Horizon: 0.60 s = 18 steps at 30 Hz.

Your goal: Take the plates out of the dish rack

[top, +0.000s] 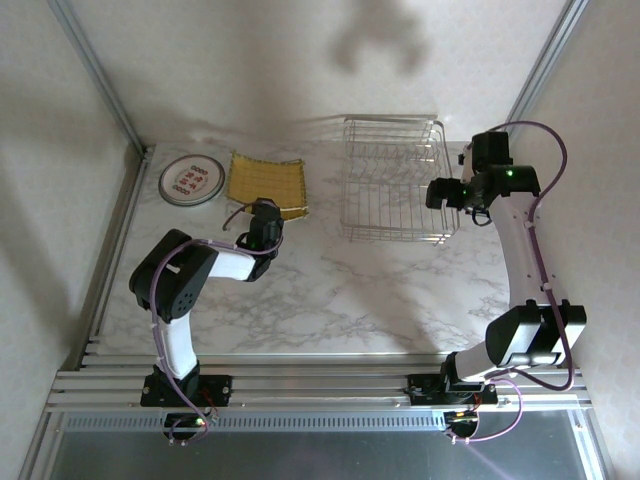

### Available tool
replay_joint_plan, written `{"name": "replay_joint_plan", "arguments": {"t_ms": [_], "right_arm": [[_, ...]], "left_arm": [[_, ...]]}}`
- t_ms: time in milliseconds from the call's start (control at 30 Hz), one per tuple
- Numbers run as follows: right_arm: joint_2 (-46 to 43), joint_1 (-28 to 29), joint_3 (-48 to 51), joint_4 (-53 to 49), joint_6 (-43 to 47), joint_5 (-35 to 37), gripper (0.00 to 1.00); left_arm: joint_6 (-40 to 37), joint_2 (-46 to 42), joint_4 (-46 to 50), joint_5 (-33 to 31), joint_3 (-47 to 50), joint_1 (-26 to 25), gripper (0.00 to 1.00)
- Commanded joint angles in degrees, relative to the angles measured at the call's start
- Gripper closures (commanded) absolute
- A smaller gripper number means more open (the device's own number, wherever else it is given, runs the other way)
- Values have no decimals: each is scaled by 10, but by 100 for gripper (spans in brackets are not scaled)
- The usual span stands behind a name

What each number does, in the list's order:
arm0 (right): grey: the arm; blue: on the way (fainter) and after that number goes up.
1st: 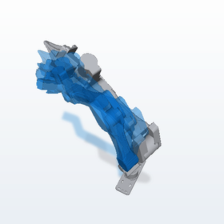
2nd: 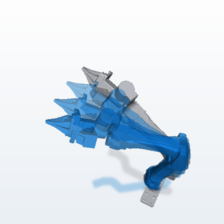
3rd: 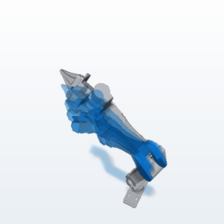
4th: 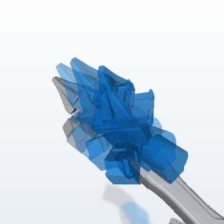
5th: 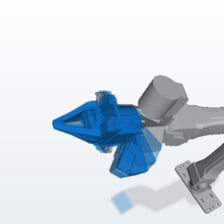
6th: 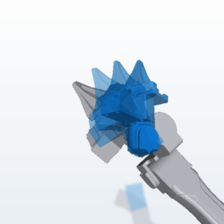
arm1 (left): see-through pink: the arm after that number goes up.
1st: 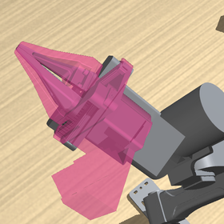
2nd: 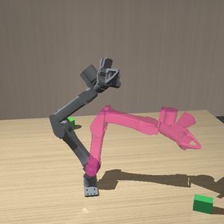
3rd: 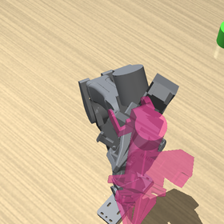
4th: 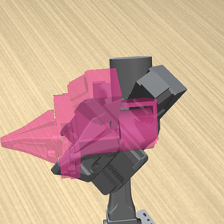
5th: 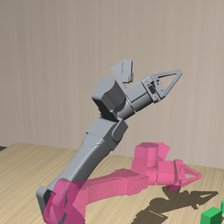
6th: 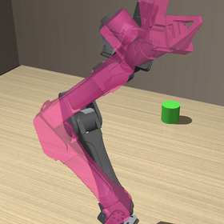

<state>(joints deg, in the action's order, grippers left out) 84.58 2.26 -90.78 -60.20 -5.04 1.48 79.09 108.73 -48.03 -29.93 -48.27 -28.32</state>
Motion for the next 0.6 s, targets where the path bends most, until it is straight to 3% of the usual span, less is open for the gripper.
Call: {"name": "replay_joint_plan", "arguments": {"t_ms": [0, 500, 567], "right_arm": [[-11, 4, -1, 2, 13, -5, 1], [-16, 6, 2, -3, 13, -5, 1], [-15, 6, 2, -3, 14, -7, 1]], "left_arm": [[19, -2, -48, -33, -4, -4, 100], [42, 21, 10, -39, -25, -13, 100], [43, 17, 31, -37, -30, -13, 95]]}}
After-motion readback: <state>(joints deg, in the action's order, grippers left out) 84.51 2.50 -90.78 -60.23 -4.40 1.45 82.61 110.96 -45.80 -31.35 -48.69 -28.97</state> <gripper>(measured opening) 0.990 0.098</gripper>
